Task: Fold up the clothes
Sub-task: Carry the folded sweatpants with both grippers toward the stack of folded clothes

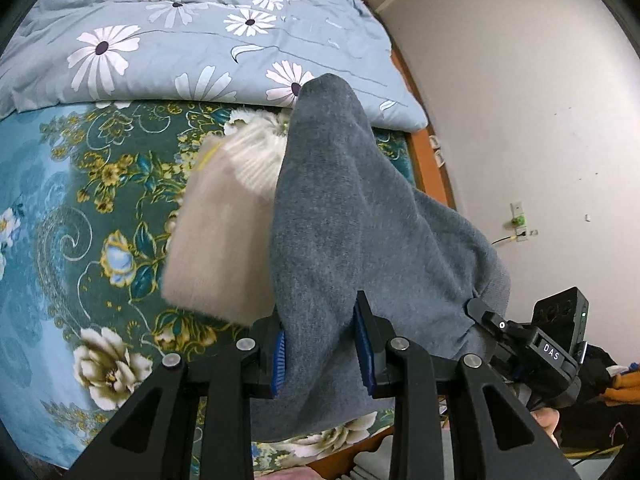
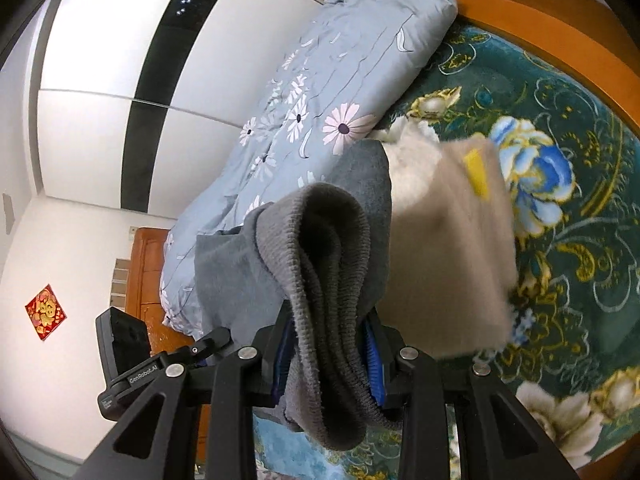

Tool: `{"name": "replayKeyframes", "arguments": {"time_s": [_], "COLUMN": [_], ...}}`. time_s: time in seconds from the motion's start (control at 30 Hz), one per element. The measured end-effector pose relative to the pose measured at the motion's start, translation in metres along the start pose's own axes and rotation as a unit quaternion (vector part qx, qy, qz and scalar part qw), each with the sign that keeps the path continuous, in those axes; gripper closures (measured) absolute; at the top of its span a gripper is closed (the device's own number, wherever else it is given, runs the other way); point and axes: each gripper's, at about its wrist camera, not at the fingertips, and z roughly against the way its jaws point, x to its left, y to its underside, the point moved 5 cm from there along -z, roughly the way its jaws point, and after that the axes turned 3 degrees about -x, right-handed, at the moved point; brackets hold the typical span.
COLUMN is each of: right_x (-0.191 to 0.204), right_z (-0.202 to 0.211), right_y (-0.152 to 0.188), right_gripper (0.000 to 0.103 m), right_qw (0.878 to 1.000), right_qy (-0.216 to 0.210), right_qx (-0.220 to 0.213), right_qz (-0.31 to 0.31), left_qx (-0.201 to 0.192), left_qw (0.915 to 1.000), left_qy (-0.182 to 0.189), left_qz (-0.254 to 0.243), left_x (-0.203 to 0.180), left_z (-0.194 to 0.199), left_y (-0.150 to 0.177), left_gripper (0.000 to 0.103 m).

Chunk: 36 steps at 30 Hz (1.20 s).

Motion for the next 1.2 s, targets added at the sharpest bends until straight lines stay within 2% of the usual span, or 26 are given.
{"name": "replayKeyframes", "arguments": {"time_s": [0.17, 0.33, 0.43, 0.57, 0.73, 0.87, 0.97, 1.03, 1.1, 1.2], "right_x": [-0.002, -0.018, -0.039, -0.071, -0.076, -0.059, -0.047, -0.037, -0.021, 0.008], "right_z": [-0.023, -0.049, -0.064, -0.08, -0.082, -0.071, -0.047, -0.029, -0.023, -0.039], "right_y": [-0.024, -0.039, -0.039, -0.036, -0.035, -0.04, -0.051, -0.062, -0.07, -0.074], "right_gripper": [0.069, 0.069, 0.068, 0.063, 0.061, 0.058, 0.057, 0.057, 0.057, 0.057], "right_qw": [1.0, 0.999, 0.998, 0.995, 0.995, 0.996, 0.996, 0.994, 0.993, 0.992], "right_qy": [0.008, 0.026, 0.041, 0.048, 0.043, 0.046, 0.082, 0.109, 0.109, 0.095], "right_qx": [0.006, 0.018, 0.025, 0.03, 0.028, 0.036, 0.011, -0.02, -0.036, -0.016], "right_qz": [-0.001, -0.017, -0.039, -0.081, -0.088, -0.063, -0.022, 0.006, 0.034, 0.078], "left_qx": [0.013, 0.036, 0.045, 0.063, 0.066, 0.058, 0.027, 0.001, -0.011, -0.004], "left_qw": [0.9999, 0.9991, 0.9983, 0.997, 0.9948, 0.9956, 0.9981, 0.999, 0.9996, 0.9991], "left_qy": [-0.008, -0.009, -0.002, 0.009, 0.033, 0.03, 0.021, 0.017, 0.022, 0.027], "left_qz": [0.004, 0.022, 0.036, 0.045, 0.07, 0.067, 0.051, 0.04, 0.016, -0.032], "left_x": [0.005, 0.027, 0.041, 0.055, 0.067, 0.065, 0.059, 0.054, 0.04, 0.016], "left_z": [-0.023, -0.056, -0.073, -0.094, -0.105, -0.091, -0.068, -0.051, -0.044, -0.051], "left_y": [-0.033, -0.052, -0.057, -0.056, -0.05, -0.052, -0.059, -0.066, -0.071, -0.065], "left_gripper": [0.072, 0.072, 0.071, 0.063, 0.055, 0.055, 0.056, 0.057, 0.057, 0.057]}}
